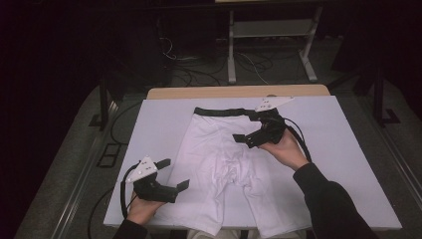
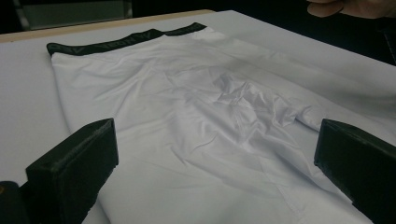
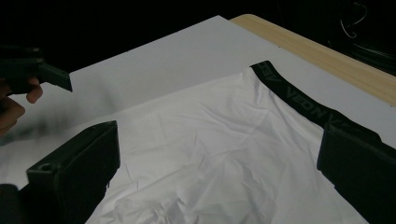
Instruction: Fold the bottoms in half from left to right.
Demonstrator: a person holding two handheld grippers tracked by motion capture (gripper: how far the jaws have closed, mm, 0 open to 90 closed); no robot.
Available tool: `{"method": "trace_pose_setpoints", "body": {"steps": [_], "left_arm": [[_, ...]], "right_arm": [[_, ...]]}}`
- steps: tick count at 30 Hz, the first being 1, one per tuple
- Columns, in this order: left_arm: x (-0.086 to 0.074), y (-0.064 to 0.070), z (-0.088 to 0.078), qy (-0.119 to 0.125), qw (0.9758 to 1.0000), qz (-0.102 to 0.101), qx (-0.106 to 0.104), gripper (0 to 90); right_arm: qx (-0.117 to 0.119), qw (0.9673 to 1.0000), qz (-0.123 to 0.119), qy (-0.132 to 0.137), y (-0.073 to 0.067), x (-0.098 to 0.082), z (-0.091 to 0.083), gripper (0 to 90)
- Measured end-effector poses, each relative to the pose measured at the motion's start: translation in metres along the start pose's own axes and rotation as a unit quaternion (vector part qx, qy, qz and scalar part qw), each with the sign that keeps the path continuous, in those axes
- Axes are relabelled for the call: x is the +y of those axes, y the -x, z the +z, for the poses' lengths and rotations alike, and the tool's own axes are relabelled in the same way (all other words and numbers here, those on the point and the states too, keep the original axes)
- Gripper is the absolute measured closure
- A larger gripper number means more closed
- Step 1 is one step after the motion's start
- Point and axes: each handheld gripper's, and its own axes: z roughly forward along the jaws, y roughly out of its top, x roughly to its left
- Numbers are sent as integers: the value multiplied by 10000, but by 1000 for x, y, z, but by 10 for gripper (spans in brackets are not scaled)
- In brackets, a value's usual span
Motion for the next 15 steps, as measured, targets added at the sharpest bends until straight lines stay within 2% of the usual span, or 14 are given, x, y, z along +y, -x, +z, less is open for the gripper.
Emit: {"method": "trace_pose_setpoints", "body": {"steps": [15], "left_arm": [[0, 0, -1, 32, 10000, -42, -19, 0]], "right_arm": [[-10, 10000, -5, -68, 10, 15, 20, 0]]}}
